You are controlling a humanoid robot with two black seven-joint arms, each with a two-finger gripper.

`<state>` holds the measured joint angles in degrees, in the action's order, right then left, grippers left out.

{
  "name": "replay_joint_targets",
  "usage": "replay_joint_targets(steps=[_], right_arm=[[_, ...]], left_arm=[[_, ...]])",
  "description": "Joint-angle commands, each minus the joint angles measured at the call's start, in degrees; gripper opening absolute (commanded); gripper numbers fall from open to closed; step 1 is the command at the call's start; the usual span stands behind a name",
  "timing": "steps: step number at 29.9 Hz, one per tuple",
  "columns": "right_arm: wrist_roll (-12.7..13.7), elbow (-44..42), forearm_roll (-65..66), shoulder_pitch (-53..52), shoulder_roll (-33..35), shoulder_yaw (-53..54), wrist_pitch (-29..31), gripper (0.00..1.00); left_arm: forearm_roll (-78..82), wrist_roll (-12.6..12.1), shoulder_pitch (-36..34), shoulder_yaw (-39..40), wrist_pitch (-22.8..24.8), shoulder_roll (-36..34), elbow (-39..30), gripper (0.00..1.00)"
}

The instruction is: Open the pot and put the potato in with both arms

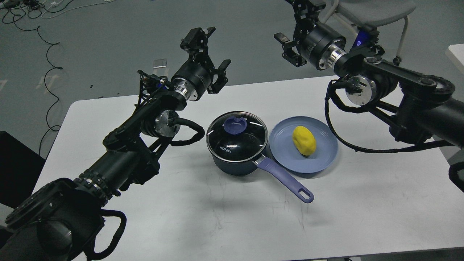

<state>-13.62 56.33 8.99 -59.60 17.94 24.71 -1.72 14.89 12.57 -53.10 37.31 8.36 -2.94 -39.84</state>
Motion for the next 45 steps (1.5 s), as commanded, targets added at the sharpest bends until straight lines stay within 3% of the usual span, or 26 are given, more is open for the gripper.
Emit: replay_joint_targets(steps=[1, 16, 23, 27, 33, 45], right_arm=[[0.4, -3.0, 0.1, -0.4, -3.1, -0.2, 0.3, 1.00], [0.2, -7.1, 0.2, -0.2, -6.3, -0.2, 0.5, 1.00], [0.1, -6.2, 0.2, 0.0, -6.0, -0.4, 1.3, 1.00], [-0.3, -3.2, 0.2, 0.7, -4.9, -0.4, 1.3, 1.00], [-0.3, 1.6, 0.2, 2.6, -0.5, -0.4, 1.6, 1.00], [-0.9, 2.3, 0.2, 4.1, 2.7, -0.1, 10.9, 1.00]], left_arm=[[0.4, 0.4, 1.8, 0.0, 0.2, -1.2, -0.7, 0.98], [-0.1, -0.3, 2.6, 0.0, 0.4, -3.9, -1.8, 0.98], [-0.1, -0.3, 6.3, -0.1, 0.9, -8.7, -9.5, 0.98], [-0.1, -0.5, 7.4, 0.0, 1.0, -10.8, -10.4, 0.98], [-0.2, -2.4, 10.8, 0.8, 1.4, -14.7, -15.0, 0.98], [-3.9, -2.3, 11.1, 2.5, 1.8, -16.0, -16.1, 0.98]])
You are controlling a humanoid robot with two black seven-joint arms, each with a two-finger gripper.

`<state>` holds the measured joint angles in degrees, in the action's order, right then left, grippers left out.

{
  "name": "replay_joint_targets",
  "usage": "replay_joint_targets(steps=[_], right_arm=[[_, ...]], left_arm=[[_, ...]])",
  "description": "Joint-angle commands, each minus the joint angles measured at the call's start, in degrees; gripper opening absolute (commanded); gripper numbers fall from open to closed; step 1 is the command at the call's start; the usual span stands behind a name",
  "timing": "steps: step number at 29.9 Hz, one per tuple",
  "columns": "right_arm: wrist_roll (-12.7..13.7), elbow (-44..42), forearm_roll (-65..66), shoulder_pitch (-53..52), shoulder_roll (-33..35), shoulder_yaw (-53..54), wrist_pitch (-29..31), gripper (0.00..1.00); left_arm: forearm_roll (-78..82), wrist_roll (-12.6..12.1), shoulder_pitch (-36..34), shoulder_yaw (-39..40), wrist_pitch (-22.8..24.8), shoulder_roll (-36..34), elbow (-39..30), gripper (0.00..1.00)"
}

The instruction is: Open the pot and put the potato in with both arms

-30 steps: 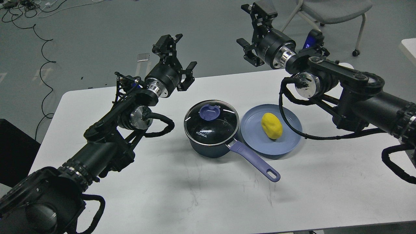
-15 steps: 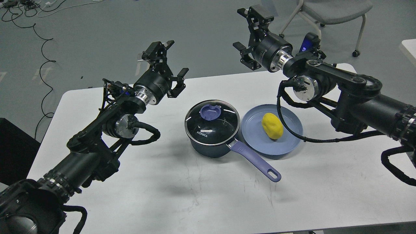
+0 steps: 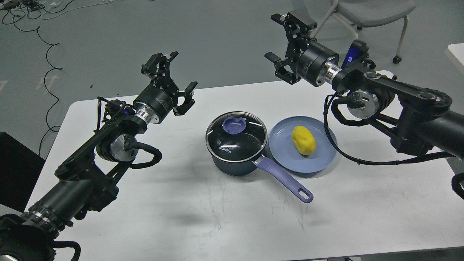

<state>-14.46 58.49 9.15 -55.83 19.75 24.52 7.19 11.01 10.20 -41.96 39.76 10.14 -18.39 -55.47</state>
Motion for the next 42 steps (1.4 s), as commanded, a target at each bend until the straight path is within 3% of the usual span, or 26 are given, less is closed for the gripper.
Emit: replay_joint_targets(steps=[1, 11, 16, 20, 24, 26, 36, 40, 42], right_arm=[[0.0, 0.1, 0.0, 0.4, 1.0, 0.1, 2.0, 1.00], [0.0, -0.5, 0.0, 0.5, 1.1, 0.4, 2.0, 1.00], [0.0, -0.7, 0.1, 0.4, 1.1, 0.4, 1.9, 1.00], [0.0, -1.4, 0.0, 0.4, 1.3, 0.6, 1.9, 1.00], [0.0, -1.3, 0.0, 0.5, 2.2, 1.1, 1.9, 1.00], [0.0, -1.3, 0.0, 1.2, 2.3, 1.4, 1.9, 1.00], [0.0, -1.4, -0.2, 6.2, 4.5, 8.3, 1.8, 1.00], [0.2, -1.4, -0.3, 9.2, 5.6, 10.9, 1.8, 1.00], [0.2, -1.4, -0.4, 9.9, 6.0, 11.4, 1.7, 1.00]], left_arm=[[0.0, 0.0, -0.1, 0.1, 0.1, -0.6, -0.5, 0.98], [0.0, 0.8, -0.1, 0.1, 2.9, -0.9, -1.0, 0.98], [0.9, 1.7, -0.7, 0.1, 1.1, -0.9, -0.9, 0.98], [1.0, 9.6, -2.8, -0.1, -2.0, -3.4, -0.8, 0.98], [4.8, 13.2, -3.7, -0.7, -1.6, -5.7, -1.0, 0.98], [14.7, 14.8, -4.1, -0.6, -2.1, -7.4, -1.3, 0.98], [55.7, 14.9, -3.1, -1.0, -8.2, -13.2, -14.0, 0.98], [72.1, 14.9, -3.0, -6.4, -11.8, -14.8, -17.1, 0.98], [79.6, 15.0, -3.4, -9.9, -15.8, -14.2, -17.1, 0.98]])
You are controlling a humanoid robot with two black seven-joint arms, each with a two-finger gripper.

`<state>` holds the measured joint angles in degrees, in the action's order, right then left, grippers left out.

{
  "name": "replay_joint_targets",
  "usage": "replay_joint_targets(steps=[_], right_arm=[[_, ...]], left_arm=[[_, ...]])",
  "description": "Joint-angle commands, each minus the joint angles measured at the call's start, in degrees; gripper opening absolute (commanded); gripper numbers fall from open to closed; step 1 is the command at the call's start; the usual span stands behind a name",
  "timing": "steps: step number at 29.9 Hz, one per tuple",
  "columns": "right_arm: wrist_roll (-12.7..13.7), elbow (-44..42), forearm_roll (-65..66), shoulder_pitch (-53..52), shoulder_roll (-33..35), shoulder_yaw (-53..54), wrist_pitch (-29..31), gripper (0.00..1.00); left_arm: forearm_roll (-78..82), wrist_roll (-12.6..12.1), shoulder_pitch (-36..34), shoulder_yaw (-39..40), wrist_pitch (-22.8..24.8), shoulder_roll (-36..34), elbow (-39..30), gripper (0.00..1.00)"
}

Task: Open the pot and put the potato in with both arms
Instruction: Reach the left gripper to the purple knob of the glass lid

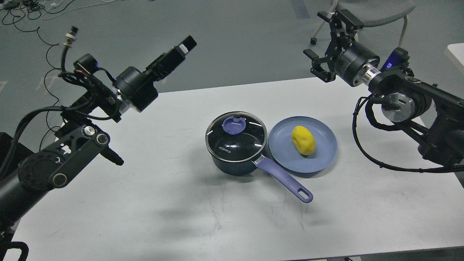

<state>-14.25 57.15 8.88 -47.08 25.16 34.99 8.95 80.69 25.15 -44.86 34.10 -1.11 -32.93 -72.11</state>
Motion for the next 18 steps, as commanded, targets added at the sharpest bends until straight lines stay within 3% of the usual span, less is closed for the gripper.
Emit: replay_joint_targets(steps=[1, 3, 12, 18], right_arm=[[0.0, -0.1, -0.2, 1.7, 0.9, 1.1, -0.2, 1.00], [0.0, -0.1, -0.3, 2.4, 1.2, 1.5, -0.2, 1.00], [-0.2, -1.0, -0.4, 5.0, 1.6, 2.3, -0.4, 1.00], [-0.2, -1.2, -0.5, 5.3, 2.3, 2.3, -0.4, 1.00]], left_arm=[[14.7, 0.2, -0.7, -6.0, -7.3, 0.8, -0.6, 0.98], [20.8, 0.4, -1.2, -8.6, -9.9, 1.6, -0.6, 0.98], [35.1, 1.5, -1.8, -12.0, -10.5, 4.4, 0.5, 0.98], [41.7, 1.6, -3.4, -13.2, -10.5, 8.7, 7.4, 0.98]])
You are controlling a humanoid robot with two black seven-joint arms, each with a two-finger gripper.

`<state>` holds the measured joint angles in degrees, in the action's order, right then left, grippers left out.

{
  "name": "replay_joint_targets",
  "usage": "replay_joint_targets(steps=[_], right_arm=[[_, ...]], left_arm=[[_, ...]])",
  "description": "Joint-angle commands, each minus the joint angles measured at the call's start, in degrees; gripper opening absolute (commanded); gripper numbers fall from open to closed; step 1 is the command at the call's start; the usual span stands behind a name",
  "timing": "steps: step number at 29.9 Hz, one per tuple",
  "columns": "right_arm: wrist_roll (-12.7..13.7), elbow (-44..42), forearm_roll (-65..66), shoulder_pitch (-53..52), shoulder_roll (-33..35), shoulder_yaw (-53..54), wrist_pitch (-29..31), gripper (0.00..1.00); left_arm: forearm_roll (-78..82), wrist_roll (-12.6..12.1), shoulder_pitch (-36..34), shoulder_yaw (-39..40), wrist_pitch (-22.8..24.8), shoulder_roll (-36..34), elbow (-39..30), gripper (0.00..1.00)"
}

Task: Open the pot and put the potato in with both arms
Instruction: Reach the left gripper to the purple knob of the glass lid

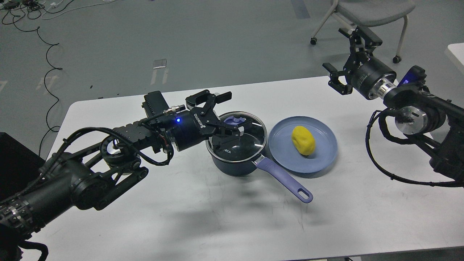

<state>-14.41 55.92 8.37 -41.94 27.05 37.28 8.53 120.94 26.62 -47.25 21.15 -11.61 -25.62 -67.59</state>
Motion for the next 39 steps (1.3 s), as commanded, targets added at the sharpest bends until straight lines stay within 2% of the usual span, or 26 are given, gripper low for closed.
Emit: replay_joint_targets(steps=[1, 7, 10, 13, 17, 21, 39], right_arm=[[0.0, 0.0, 0.0, 0.2, 0.4, 0.0, 0.0, 1.00], [0.0, 0.0, 0.0, 0.5, 1.1, 0.0, 0.0, 1.00], [0.0, 0.0, 0.0, 0.5, 1.5, 0.0, 0.0, 1.00], [0.0, 0.0, 0.0, 0.6, 1.6, 0.1, 0.0, 1.00], [0.0, 0.0, 0.0, 0.9, 1.7, 0.0, 0.0, 1.00], [0.0, 0.0, 0.0, 1.1, 2.0, 0.0, 0.2, 1.00], [-0.1, -0.1, 0.0, 1.8, 2.0, -0.1, 0.2, 1.00]], left_arm=[[1.4, 0.1, -1.3, -0.7, 0.0, 2.1, 3.6, 0.98], [1.1, 0.2, -3.4, -3.7, 0.0, 5.0, 8.1, 0.98], [1.1, 1.4, -3.4, -4.2, -0.2, 5.6, 8.8, 0.98], [1.1, 1.4, -3.5, -7.1, -2.5, 6.4, 9.3, 0.98], [0.8, 1.4, -4.3, -8.1, -4.2, 9.4, 15.0, 0.98], [-0.3, 1.4, -4.7, -8.1, -4.2, 10.1, 17.4, 0.98], [-4.3, 1.4, -4.5, -10.3, -3.9, 9.9, 19.5, 0.98]])
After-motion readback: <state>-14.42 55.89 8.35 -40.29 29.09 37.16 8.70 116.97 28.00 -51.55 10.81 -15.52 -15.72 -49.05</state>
